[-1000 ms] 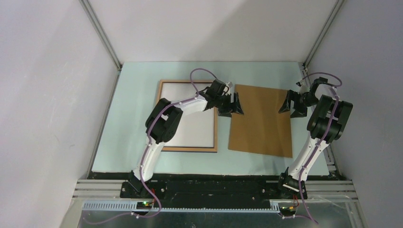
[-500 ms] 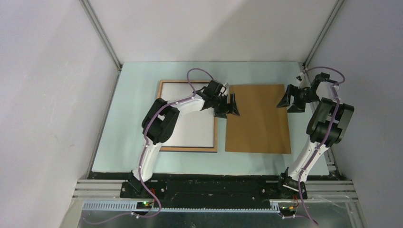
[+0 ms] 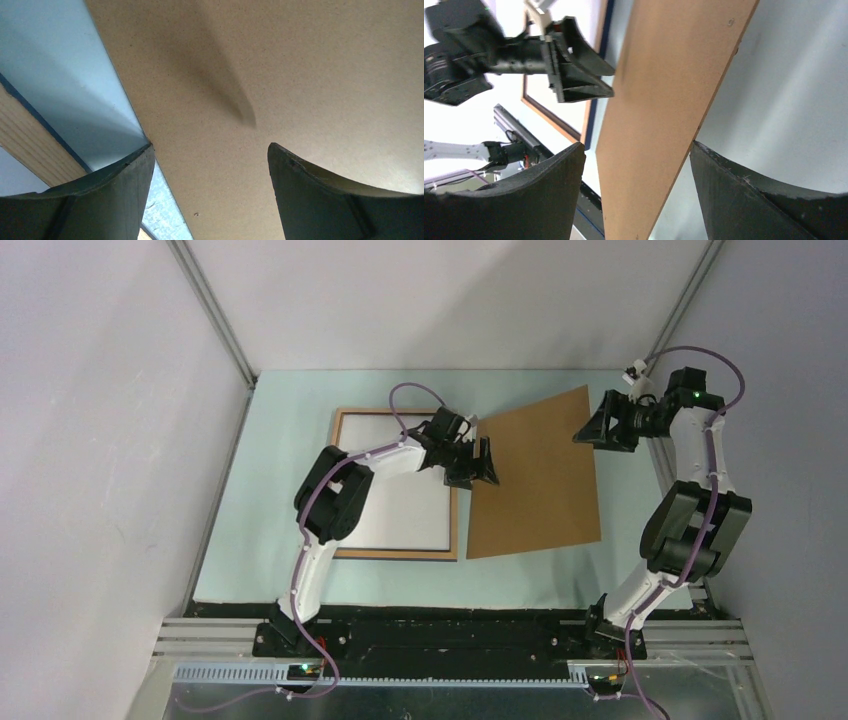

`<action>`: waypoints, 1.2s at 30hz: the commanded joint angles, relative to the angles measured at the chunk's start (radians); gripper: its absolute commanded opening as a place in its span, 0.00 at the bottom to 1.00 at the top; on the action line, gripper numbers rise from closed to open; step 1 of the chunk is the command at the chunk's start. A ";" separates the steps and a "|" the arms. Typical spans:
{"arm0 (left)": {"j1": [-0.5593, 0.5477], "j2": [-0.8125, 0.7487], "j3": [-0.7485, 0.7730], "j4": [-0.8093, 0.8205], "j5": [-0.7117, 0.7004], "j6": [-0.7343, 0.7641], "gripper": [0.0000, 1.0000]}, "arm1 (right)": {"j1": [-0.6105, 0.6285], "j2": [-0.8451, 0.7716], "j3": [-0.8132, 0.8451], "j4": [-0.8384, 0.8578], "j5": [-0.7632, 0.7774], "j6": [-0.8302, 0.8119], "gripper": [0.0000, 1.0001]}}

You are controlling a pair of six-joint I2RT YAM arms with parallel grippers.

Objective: Put the photo into the frame
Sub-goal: Pick up the photo frame item at the center of the board.

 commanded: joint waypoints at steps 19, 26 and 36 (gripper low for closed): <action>-0.023 -0.099 -0.018 0.075 0.169 0.013 0.86 | 0.189 -0.085 0.145 -0.236 -0.249 0.048 0.80; -0.021 -0.116 -0.036 0.098 0.187 -0.007 0.86 | 0.209 -0.070 0.178 -0.241 -0.282 0.047 0.80; -0.008 -0.143 -0.030 0.130 0.228 -0.062 0.86 | 0.263 -0.031 0.263 -0.247 -0.288 0.064 0.80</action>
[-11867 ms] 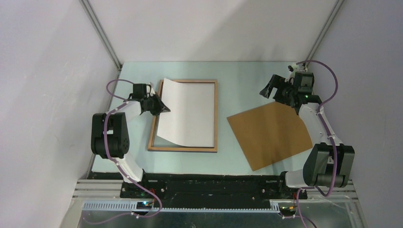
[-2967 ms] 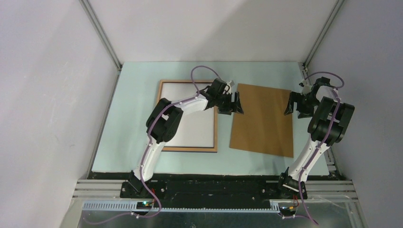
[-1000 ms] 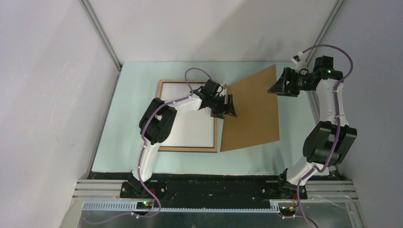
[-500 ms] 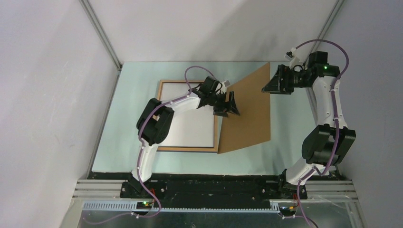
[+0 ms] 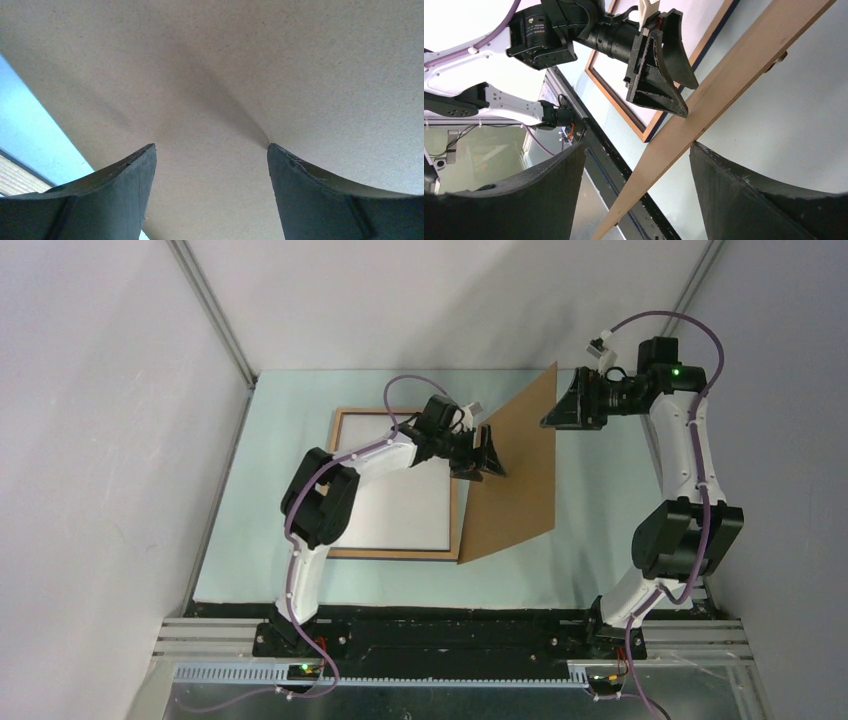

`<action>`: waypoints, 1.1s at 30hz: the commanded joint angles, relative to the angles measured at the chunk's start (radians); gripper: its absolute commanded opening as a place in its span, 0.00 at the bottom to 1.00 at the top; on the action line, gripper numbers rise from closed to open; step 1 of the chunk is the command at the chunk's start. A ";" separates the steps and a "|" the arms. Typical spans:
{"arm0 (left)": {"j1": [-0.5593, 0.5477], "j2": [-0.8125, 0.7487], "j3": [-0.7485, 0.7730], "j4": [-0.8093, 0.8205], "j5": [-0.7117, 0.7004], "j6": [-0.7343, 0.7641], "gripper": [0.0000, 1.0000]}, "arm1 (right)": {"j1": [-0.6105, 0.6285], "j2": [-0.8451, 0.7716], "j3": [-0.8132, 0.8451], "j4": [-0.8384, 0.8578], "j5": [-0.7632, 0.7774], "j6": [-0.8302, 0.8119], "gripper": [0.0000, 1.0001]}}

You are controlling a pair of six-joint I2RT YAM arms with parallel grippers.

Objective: Put the photo into the frame
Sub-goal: Pick up the photo frame item at the center of the board.

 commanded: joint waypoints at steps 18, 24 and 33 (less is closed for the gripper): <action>0.092 -0.225 -0.054 0.097 0.044 -0.069 0.86 | 0.230 0.155 0.288 -0.101 -0.061 0.070 0.81; 0.160 -0.320 -0.063 0.098 0.041 -0.097 0.86 | 0.265 0.198 0.350 -0.098 -0.062 0.077 0.81; 0.201 -0.435 -0.053 0.098 0.037 -0.140 0.86 | 0.299 0.242 0.399 -0.073 -0.081 0.095 0.81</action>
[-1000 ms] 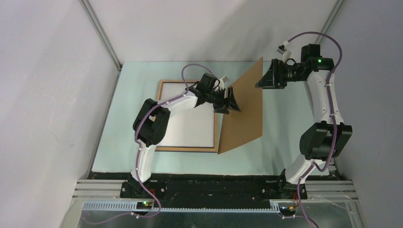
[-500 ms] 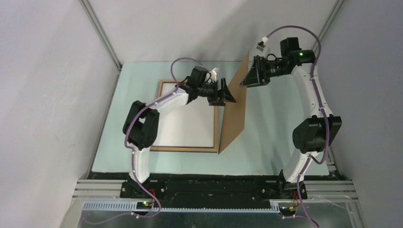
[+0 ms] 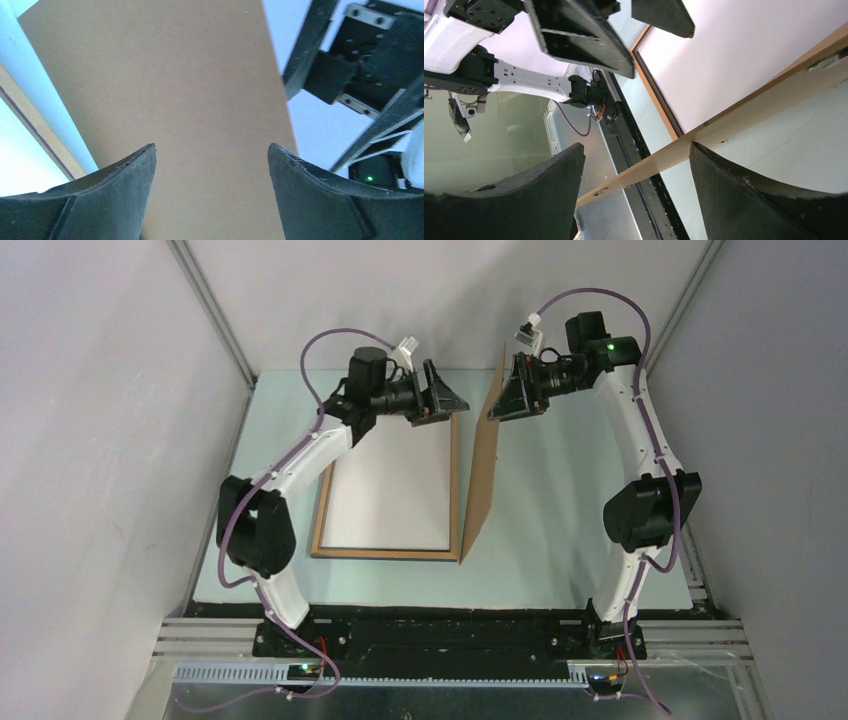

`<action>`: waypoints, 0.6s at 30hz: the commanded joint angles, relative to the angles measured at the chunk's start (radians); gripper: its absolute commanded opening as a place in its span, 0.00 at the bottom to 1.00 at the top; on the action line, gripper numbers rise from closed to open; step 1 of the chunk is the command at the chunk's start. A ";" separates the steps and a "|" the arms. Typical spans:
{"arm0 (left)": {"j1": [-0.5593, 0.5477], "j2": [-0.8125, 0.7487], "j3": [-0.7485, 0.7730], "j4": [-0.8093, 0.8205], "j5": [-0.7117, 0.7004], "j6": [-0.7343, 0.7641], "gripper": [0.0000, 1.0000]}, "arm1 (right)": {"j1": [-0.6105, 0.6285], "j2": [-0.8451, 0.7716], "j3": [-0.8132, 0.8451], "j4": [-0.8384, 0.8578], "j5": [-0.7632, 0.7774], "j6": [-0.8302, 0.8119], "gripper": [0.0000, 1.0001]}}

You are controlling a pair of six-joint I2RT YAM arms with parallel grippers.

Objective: Put the photo into the frame
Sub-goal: Pick up the photo frame item at the center of the board.

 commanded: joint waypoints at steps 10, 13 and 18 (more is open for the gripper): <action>-0.004 -0.044 0.090 -0.003 -0.013 -0.095 0.86 | 0.039 0.029 0.056 0.062 -0.054 0.044 0.81; -0.004 -0.038 0.107 -0.003 -0.013 -0.101 0.86 | 0.050 0.037 0.058 0.072 -0.059 0.050 0.81; -0.008 -0.033 0.134 -0.003 -0.018 -0.103 0.86 | 0.070 0.044 0.058 0.106 -0.062 0.069 0.81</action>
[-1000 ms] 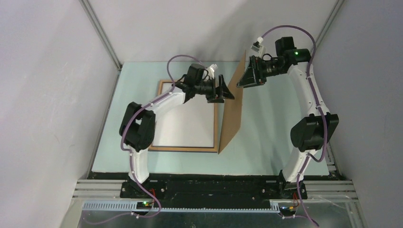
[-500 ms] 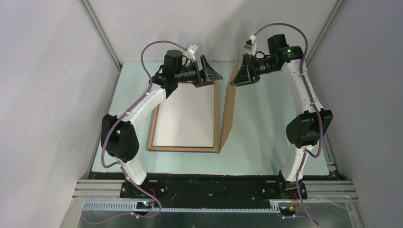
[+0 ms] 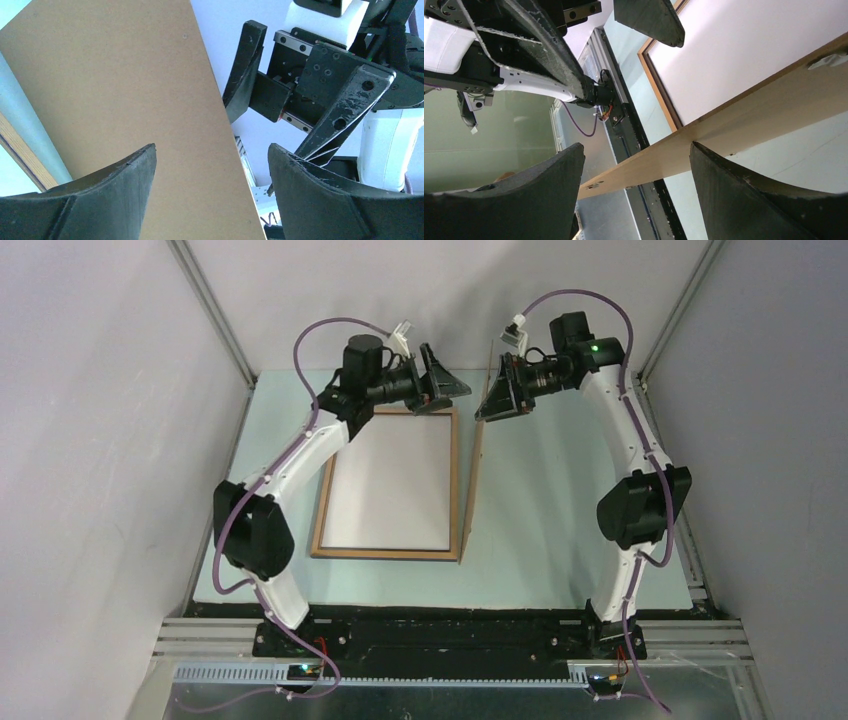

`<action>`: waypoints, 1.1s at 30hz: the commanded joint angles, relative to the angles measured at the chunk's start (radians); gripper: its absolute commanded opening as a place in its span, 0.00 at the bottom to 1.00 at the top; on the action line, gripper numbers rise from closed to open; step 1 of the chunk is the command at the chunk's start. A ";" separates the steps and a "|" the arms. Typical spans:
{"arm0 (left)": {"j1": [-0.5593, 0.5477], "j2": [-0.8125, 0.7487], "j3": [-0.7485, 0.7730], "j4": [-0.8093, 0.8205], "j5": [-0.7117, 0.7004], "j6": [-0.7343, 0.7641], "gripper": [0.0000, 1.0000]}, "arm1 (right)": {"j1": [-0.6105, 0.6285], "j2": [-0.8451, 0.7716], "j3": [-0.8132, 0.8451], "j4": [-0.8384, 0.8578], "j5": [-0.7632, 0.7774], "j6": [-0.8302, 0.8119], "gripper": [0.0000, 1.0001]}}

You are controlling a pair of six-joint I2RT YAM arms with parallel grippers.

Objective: Put the photo into the frame
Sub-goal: Pick up the photo frame item at the center of the board.

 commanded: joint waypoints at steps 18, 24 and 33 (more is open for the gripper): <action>-0.039 0.074 0.126 -0.091 -0.127 0.042 0.85 | 0.095 0.032 0.047 0.062 -0.028 0.023 0.81; -0.039 0.066 0.116 -0.109 -0.130 0.058 0.84 | 0.094 0.004 0.018 0.063 0.010 0.016 0.81; -0.038 0.031 0.105 -0.150 -0.167 0.113 0.83 | -0.012 -0.110 -0.190 0.144 0.047 0.045 0.81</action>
